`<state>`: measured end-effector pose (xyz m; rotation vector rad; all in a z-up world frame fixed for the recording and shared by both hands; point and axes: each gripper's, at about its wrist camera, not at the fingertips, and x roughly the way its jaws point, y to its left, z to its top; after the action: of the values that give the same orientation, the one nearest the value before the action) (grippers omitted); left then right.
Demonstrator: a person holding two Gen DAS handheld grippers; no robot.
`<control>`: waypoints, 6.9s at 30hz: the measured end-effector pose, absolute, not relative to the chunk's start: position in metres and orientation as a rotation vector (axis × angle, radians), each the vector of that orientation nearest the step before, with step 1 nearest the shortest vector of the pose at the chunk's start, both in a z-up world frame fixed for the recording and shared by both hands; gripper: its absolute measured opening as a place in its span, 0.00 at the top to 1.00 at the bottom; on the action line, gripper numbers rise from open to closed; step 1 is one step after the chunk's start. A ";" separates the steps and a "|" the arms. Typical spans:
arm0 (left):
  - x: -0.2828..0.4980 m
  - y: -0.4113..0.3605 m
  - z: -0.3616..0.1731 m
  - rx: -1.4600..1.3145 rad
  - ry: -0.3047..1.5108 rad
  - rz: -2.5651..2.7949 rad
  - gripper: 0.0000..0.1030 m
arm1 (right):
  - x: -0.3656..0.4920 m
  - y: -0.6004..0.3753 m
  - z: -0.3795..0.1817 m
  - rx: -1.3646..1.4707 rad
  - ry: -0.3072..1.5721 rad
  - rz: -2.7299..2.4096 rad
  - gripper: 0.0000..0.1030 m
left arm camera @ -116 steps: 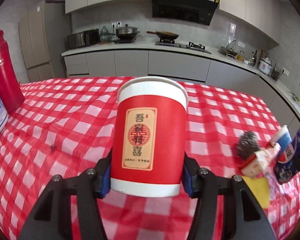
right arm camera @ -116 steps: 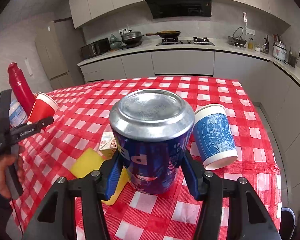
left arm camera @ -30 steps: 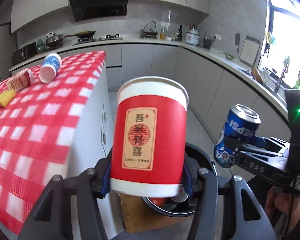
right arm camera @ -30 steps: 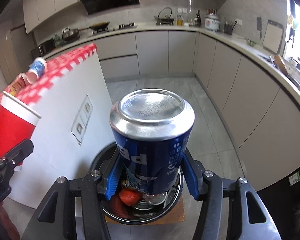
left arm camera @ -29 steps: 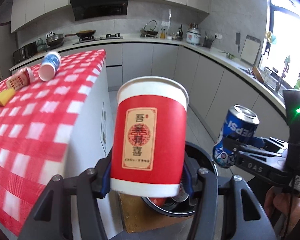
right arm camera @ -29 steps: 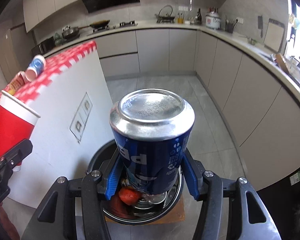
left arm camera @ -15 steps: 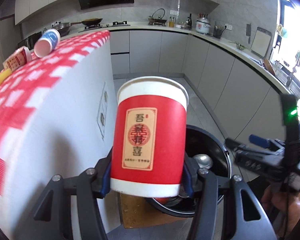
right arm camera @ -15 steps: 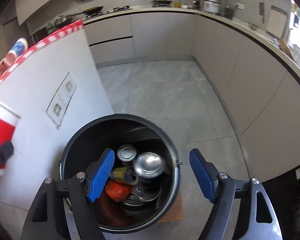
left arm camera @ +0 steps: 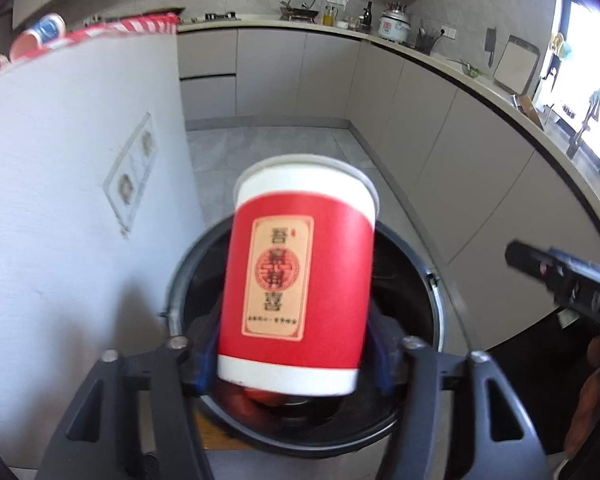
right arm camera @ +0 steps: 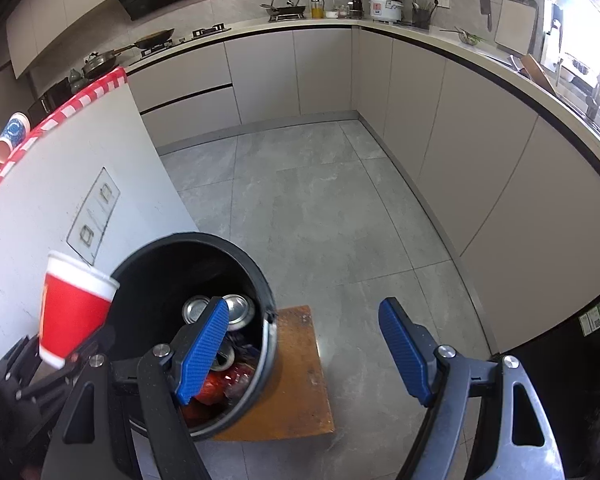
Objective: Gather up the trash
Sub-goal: 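Open the right tool to drop the Pepsi can while the left tool drops the red cup, then move both tools back over the table toward the yellow sponge, then grasp the yellow sponge with the left tool while the right tool grasps the blue-white cup, then carry the sponge in the left tool and the cup in the right tool over the bin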
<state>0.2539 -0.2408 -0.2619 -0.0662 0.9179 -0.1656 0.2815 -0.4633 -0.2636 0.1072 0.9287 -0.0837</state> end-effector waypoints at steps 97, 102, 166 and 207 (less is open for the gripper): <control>0.381 0.222 -0.138 -0.200 0.901 0.065 0.32 | 0.471 0.007 -0.113 0.036 0.808 0.207 0.23; 0.370 0.232 -0.128 -0.218 0.870 0.043 0.42 | 0.476 0.008 -0.111 0.047 0.803 0.213 0.23; 0.351 0.206 -0.106 -0.131 0.835 0.076 0.48 | 0.468 -0.005 -0.106 0.016 0.822 0.286 0.42; 0.264 -0.042 -0.115 -0.049 0.807 -0.071 0.48 | 0.330 -0.262 -0.132 -0.008 0.829 0.026 0.42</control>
<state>0.2639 -0.0416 -0.1148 -0.0489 0.8074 -0.0714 0.3296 -0.2619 -0.1321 -0.0076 0.8290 0.0265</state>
